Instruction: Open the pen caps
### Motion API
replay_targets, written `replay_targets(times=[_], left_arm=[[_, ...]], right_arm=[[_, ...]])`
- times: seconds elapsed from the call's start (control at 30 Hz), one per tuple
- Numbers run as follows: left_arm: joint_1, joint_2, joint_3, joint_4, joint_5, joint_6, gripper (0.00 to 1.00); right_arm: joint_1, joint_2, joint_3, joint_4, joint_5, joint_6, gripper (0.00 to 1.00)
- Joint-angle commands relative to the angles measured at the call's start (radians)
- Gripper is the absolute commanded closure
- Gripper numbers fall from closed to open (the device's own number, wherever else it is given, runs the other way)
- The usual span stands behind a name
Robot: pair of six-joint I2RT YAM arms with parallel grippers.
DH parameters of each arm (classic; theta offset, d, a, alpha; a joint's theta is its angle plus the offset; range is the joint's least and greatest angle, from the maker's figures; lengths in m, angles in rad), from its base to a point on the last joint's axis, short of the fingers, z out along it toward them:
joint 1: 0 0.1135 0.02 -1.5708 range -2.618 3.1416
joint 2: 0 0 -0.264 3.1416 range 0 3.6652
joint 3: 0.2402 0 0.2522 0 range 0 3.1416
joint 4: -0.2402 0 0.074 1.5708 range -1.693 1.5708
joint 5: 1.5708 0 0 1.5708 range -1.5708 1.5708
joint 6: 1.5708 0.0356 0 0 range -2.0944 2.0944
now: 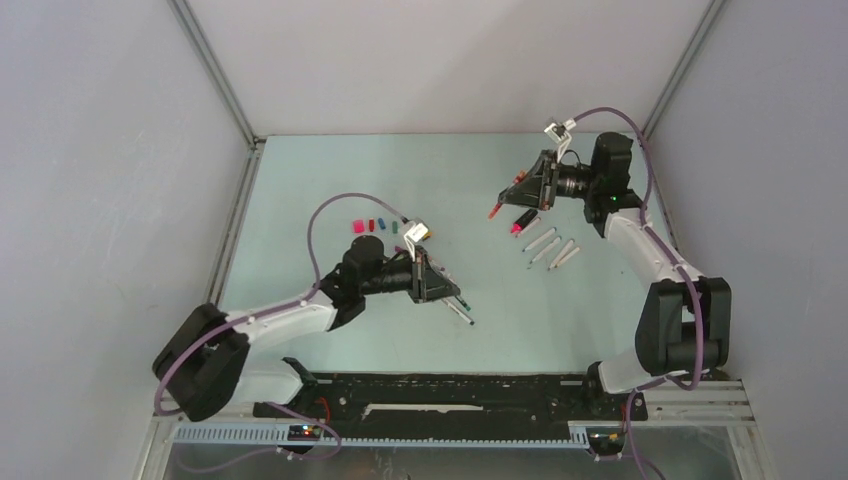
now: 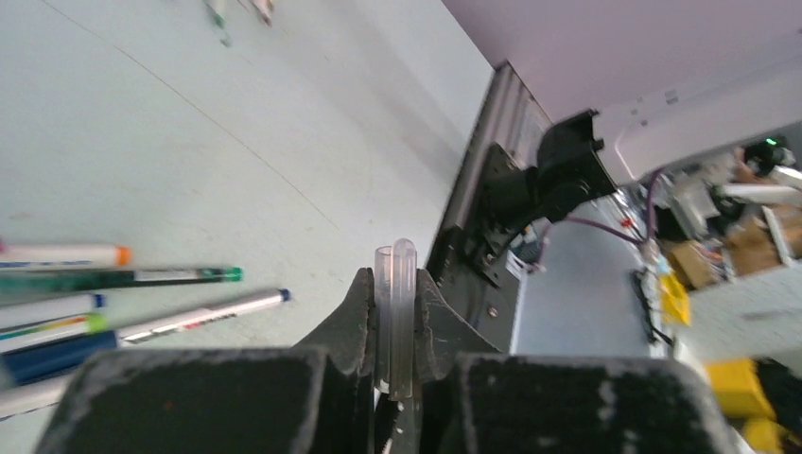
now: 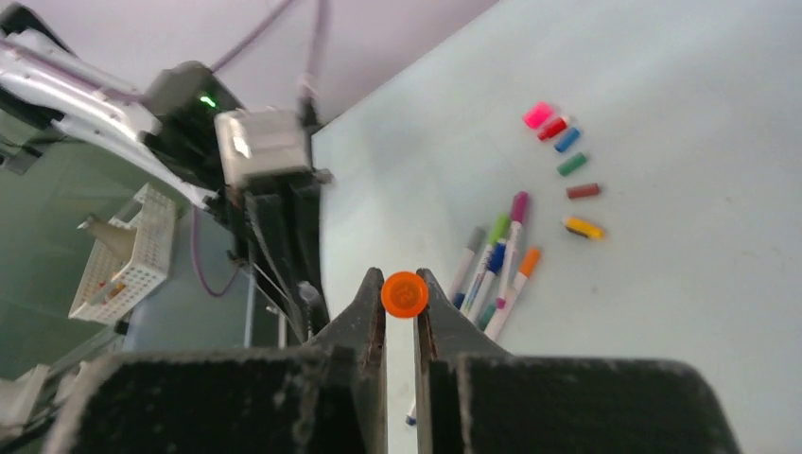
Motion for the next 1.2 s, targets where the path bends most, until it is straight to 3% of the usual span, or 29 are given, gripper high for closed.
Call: replay_targets(times=[0.0, 0.07, 0.2, 0.5, 0.67, 0.77, 0.97, 1.07, 1.17], left_arm=[[0.023, -0.149, -0.038, -0.137, -0.223, 0.137, 1.00], [0.038, -0.197, -0.053, -0.163, -0.309, 0.145, 1.00], [0.073, -0.242, -0.071, -0.181, -0.422, 0.133, 1.00], [0.137, -0.287, -0.081, -0.273, -0.576, 0.090, 1.00], [0.176, -0.242, -0.033, -0.357, -0.643, 0.083, 1.00], [0.192, -0.187, 0.004, -0.394, -0.637, 0.080, 1.00], [0.191, -0.117, 0.038, -0.413, -0.478, 0.138, 1.00], [0.191, -0.111, 0.018, -0.428, -0.490, 0.147, 1.00], [0.192, -0.098, 0.013, -0.473, -0.592, 0.137, 1.00]], right_arm=[[-0.026, -0.042, 0.053, -0.597, 0.083, -0.588, 1.00], [-0.024, -0.038, 0.052, -0.708, 0.139, -0.682, 1.00], [-0.028, -0.009, 0.028, -0.763, 0.183, -0.712, 1.00], [0.003, 0.074, 0.002, -0.668, 0.333, -0.556, 1.00], [0.020, 0.141, 0.004, -0.598, 0.410, -0.429, 1.00], [0.016, 0.188, 0.033, -0.648, 0.410, -0.422, 1.00], [-0.108, 0.200, 0.042, -0.885, 0.345, -0.502, 1.00], [-0.192, 0.175, 0.002, -0.987, 0.344, -0.523, 1.00], [-0.272, 0.137, -0.047, -1.029, 0.379, -0.517, 1.00]])
